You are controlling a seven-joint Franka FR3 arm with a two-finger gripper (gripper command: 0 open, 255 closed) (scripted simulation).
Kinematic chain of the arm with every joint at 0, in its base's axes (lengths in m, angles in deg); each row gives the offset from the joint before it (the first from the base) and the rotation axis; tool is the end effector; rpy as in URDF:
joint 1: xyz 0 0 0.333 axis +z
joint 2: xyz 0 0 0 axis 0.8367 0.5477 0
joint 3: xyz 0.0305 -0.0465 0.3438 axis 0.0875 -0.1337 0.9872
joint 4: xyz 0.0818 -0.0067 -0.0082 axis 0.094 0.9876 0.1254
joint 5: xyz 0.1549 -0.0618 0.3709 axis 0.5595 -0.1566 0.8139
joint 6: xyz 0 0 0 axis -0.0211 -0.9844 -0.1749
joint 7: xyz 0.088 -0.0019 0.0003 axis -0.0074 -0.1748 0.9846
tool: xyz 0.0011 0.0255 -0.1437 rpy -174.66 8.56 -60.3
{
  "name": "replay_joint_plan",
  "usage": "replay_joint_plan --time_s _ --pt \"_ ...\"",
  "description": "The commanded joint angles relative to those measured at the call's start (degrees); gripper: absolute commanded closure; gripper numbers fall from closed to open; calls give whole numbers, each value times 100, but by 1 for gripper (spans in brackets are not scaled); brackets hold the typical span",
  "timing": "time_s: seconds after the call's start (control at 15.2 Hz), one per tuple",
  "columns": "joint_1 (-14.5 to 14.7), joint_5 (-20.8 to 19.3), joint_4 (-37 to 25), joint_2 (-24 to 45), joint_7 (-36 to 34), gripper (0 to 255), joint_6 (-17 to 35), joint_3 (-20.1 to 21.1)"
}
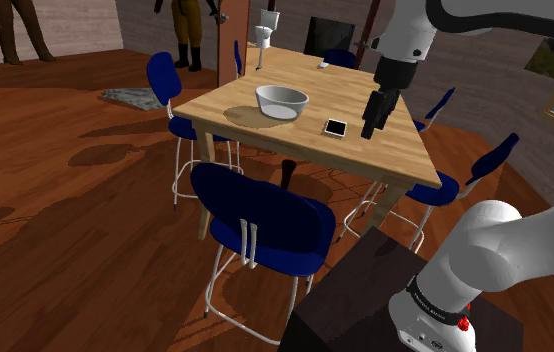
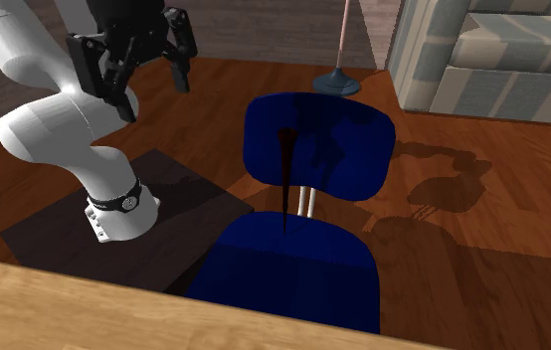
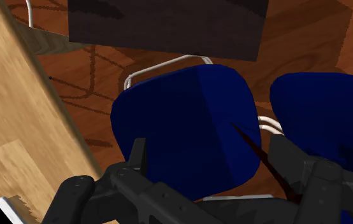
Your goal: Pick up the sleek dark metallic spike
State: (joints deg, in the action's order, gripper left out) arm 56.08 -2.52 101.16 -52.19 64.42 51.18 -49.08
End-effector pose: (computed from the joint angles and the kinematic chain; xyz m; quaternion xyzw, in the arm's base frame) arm 0.3002 0.0216 0.5961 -0.9984 -0.0550 0.0148 0.0069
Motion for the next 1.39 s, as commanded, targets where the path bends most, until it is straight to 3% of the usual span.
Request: replay_joint_plan --time_s 0.0,0.53,0.99,1.32 --pt "0 0 0 0 0 0 0 0" --pt "-106 253 -287 1029 -1960 0 658 1316" --pt "-311 -53 -1082 2498 -3784 0 1072 2366" --pt "-311 -117 -895 2686 -3995 0 1401 2472"
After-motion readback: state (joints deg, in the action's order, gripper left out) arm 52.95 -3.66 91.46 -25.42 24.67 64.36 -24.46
